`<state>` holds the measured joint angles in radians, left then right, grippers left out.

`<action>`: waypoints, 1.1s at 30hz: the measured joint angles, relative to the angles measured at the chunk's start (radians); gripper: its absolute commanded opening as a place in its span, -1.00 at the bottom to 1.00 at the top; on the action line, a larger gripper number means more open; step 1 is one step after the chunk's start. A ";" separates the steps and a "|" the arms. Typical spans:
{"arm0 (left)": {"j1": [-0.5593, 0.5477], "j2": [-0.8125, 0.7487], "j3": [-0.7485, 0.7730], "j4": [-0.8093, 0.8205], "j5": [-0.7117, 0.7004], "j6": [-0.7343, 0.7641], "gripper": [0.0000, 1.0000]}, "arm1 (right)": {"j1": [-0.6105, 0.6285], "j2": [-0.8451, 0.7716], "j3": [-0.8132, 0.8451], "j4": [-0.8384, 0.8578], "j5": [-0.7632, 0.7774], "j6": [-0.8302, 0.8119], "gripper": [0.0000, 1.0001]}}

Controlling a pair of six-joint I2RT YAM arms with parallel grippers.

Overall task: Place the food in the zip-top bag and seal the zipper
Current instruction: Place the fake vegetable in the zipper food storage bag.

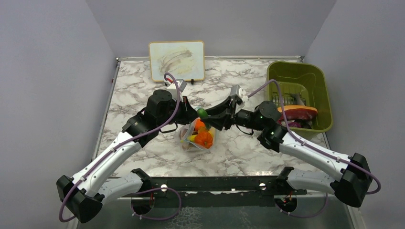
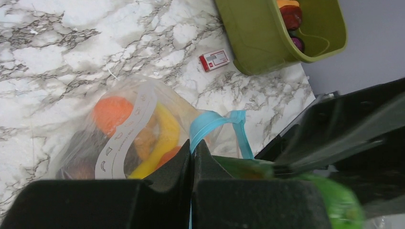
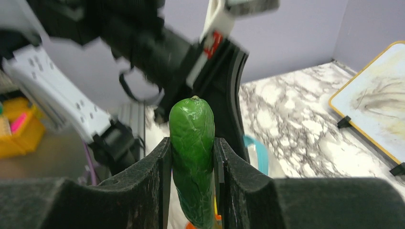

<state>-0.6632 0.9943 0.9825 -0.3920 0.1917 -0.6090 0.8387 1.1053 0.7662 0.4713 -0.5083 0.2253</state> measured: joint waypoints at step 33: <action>0.000 -0.040 0.003 -0.048 0.130 0.022 -1.00 | 0.047 0.151 0.113 -0.553 -0.002 -0.676 0.26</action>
<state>-0.6632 0.9543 0.9852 -0.4397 0.3218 -0.5873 0.8856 1.2568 0.8795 -0.0818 -0.5106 -0.4503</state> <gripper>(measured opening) 0.012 0.616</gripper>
